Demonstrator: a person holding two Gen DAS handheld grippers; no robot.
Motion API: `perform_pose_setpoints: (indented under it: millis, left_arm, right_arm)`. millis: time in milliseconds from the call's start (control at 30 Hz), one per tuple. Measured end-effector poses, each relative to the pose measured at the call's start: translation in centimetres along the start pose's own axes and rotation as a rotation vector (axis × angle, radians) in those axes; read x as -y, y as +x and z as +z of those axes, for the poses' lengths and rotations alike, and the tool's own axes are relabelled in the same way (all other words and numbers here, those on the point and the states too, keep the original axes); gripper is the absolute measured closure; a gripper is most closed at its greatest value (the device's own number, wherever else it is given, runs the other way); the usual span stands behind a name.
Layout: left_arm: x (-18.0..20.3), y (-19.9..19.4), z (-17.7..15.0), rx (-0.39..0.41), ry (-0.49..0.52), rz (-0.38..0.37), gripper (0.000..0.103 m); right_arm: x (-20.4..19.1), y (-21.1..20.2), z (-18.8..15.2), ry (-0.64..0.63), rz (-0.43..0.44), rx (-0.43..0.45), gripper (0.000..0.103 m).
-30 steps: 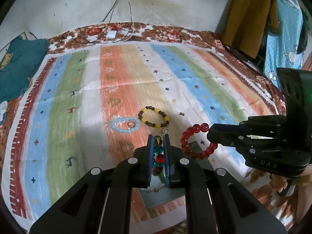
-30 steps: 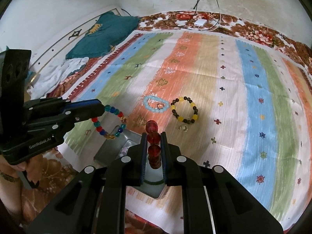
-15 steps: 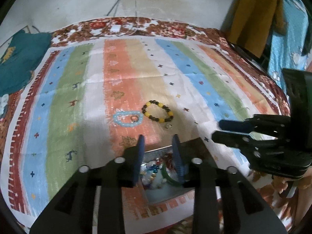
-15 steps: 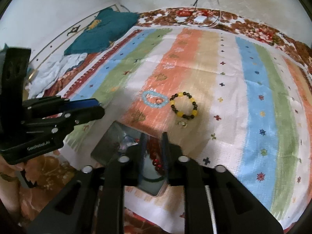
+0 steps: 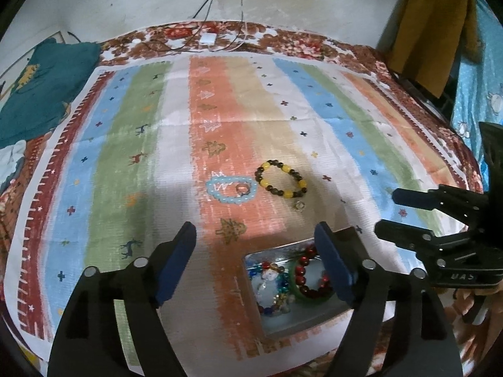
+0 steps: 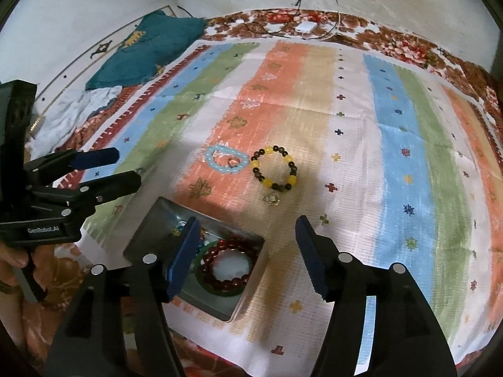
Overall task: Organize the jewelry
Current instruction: 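Withdraw both tools toward the light blue and black-yellow bracelets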
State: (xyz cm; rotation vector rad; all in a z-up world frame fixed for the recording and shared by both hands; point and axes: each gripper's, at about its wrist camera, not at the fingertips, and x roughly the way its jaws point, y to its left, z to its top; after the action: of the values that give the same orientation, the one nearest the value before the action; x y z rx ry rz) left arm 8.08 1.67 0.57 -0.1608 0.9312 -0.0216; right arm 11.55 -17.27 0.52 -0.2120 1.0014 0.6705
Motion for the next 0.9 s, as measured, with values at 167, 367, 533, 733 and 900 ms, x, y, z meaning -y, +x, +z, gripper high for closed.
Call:
perform_pose_setpoints:
  millis: [167,367,533,733,900]
  left_arm:
    - [-1.0,0.6,0.3,-0.007,-0.031,0.025,0.011]
    - [-2.5,1.7,0.7,-0.03,-0.084,0.045,0.006]
    - [-4.2,3.0,1.2,-0.057,-0.139,0.061,0.006]
    - [-4.9,3.9,1.7,-0.063,-0.15,0.08,0.006]
    - [-5.1,5.3,2.0,-0.08,-0.128,0.1,0.006]
  right_arm:
    - [0.2,0.5,0.1,-0.007,-0.01,-0.008,0.03]
    - [0.5,1.5,0.5,-0.003,-0.052,-0.028,0.023]
    - [1.4,2.4,1.4,0.031,-0.067,-0.033,0.023]
    - [2.0,3.1,2.1,0.039,-0.094,-0.039,0.023]
    - [2.4,4.1,2.6,0.031,-0.121,-0.049,0.023]
